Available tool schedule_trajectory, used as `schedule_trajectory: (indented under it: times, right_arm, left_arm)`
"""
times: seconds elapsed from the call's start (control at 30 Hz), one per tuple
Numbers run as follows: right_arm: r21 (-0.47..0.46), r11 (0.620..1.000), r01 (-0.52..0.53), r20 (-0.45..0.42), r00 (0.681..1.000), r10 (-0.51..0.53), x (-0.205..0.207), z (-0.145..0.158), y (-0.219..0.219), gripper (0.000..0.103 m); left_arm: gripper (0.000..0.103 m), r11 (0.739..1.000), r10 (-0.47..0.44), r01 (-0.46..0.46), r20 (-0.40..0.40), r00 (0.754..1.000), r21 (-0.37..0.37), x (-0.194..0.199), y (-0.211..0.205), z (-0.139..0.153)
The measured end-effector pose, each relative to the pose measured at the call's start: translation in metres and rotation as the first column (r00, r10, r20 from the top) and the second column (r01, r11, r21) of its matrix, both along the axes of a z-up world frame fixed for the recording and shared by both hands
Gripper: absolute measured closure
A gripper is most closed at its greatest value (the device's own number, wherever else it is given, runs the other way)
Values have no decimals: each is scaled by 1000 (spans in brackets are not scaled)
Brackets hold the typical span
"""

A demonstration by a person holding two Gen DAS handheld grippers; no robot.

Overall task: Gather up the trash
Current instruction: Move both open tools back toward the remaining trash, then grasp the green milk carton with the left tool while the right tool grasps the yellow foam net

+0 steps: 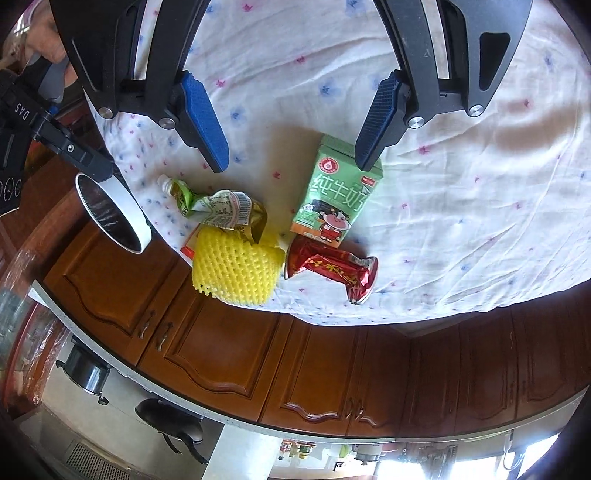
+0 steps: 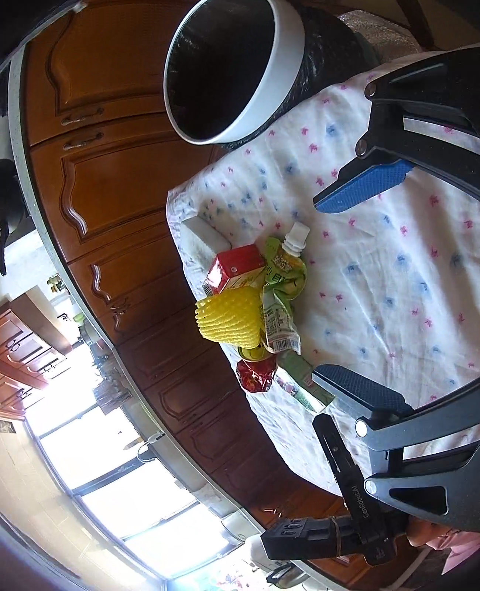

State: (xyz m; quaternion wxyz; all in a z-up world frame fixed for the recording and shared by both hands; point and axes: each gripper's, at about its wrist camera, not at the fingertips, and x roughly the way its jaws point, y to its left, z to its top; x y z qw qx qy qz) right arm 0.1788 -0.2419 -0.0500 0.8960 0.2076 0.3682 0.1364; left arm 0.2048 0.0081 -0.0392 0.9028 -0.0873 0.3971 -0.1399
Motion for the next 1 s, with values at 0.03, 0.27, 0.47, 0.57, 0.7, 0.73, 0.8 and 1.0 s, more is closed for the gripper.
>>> schedule_trajectory:
  times: [0.03, 0.27, 0.47, 0.57, 0.7, 0.73, 0.8, 1.0]
  right_arm:
    - [-2, 1000, -7, 4, 1000, 7, 5, 1, 3, 18]
    - [-11, 998, -57, 16, 998, 57, 46, 5, 24, 38]
    - [-6, 997, -80, -4, 997, 80, 85, -3, 39, 47]
    - [-14, 997, -82, -22, 996, 82, 101, -12, 45, 47]
    - [-20, 996, -93, -50, 995, 91, 118, -24, 50, 57]
    - [-22, 995, -97, -59, 994, 96, 120, -26, 52, 72]
    - [-27, 995, -100, -69, 993, 98, 120, -30, 53, 84]
    - [2, 996, -93, -36, 995, 93, 92, -16, 45, 90]
  left_arm:
    - [32, 1000, 1, -1, -1, 1000, 9, 3, 1, 0]
    - [29, 997, -1, 1, -6, 1000, 74, 30, 0, -4]
    - [23, 993, -21, 24, -26, 999, 113, 50, -1, -18]
    - [23, 992, -37, 42, -46, 998, 122, 55, -4, -24]
    - [26, 984, -43, 51, -50, 998, 170, 58, -12, -32]
    - [37, 981, -46, 54, -46, 998, 184, 57, -14, -33]
    - [52, 980, -63, 71, -50, 997, 185, 56, -18, -35]
    - [57, 985, -70, 71, -16, 997, 156, 41, -22, -27]
